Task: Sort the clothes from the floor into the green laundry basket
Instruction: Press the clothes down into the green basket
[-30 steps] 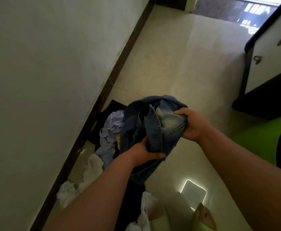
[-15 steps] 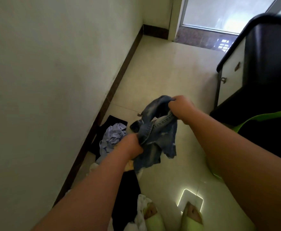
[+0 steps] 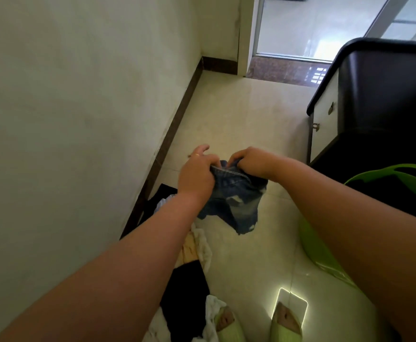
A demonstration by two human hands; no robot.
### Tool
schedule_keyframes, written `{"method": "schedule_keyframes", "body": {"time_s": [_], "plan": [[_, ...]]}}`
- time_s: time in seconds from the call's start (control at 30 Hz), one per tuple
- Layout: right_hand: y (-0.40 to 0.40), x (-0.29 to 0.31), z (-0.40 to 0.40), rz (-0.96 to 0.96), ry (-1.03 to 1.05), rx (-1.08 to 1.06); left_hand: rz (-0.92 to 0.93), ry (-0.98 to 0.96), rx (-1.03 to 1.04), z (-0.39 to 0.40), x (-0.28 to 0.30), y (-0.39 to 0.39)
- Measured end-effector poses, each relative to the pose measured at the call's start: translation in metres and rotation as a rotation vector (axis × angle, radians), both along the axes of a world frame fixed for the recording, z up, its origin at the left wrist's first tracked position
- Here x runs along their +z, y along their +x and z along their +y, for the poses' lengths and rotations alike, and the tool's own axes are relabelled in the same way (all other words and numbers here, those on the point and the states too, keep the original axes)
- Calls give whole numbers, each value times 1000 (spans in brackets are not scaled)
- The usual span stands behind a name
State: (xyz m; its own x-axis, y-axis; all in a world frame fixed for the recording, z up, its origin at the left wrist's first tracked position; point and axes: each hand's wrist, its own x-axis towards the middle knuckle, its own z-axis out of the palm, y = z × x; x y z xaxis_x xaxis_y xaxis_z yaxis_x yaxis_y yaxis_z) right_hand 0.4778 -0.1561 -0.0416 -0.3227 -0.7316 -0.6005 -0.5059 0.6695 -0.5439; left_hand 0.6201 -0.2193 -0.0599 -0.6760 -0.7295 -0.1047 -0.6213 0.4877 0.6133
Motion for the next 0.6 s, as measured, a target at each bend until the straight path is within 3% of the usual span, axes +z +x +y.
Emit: {"method": "schedule_keyframes", "body": {"time_s": [0.07,0.17,0.3,0.37,0.43,0.5,0.6], "plan": [[7,3,11,-236,-23,-48,55,69,8,4,14,-13],[14,1,30,-870,-103,-285,50,134,83,4,17,-21],[21,-25,51,-1109,-177,-343,-5,144,122,1,16,-29],[33,-31,52,-900,-156,-255,-77,122,106,5,16,-34],[45,-31,46,-413,-63,-122,-79,130,76,13,12,-38],[47,-31,40,-103,19,-73,-52,164,37,15,8,-36],[38,-30,41,-54,-9,-219,21,537,-77,-3,5,-21]]}}
